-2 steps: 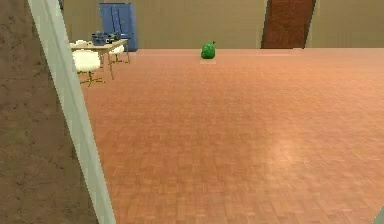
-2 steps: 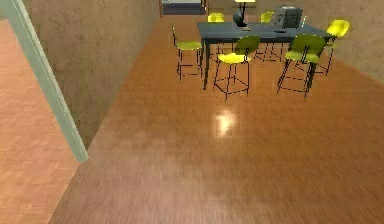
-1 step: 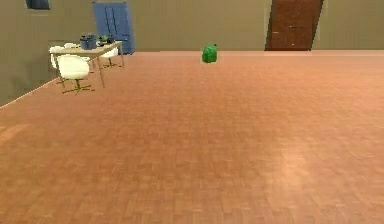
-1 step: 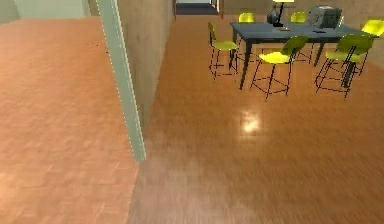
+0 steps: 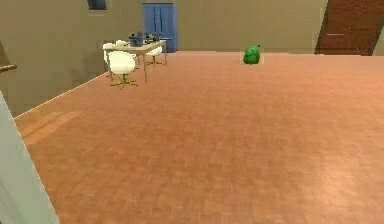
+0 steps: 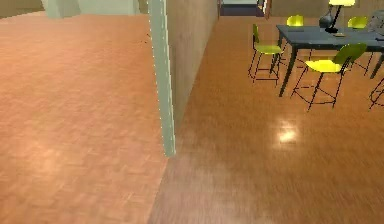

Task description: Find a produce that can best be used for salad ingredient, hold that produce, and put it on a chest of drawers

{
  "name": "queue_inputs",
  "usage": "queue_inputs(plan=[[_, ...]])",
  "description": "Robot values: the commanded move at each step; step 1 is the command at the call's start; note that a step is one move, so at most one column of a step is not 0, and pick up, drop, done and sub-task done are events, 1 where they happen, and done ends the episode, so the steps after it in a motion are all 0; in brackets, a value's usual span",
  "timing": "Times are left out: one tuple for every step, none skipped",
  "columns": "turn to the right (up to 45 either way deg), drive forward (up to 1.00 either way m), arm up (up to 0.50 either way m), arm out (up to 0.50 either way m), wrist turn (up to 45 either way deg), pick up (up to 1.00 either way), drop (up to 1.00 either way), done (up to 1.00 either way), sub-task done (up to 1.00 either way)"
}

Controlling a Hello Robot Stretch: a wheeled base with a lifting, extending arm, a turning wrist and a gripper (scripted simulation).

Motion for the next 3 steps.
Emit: queue_inputs(plan=[[-3.0, 0.0, 0.0, 0.0, 0.0, 0.0, 0.0, 0.0, 0.0], [0.0, 1.0, 0.0, 0.0, 0.0, 0.0, 0.0, 0.0, 0.0], [0.0, 1.0, 0.0, 0.0, 0.0, 0.0, 0.0, 0.0, 0.0]])
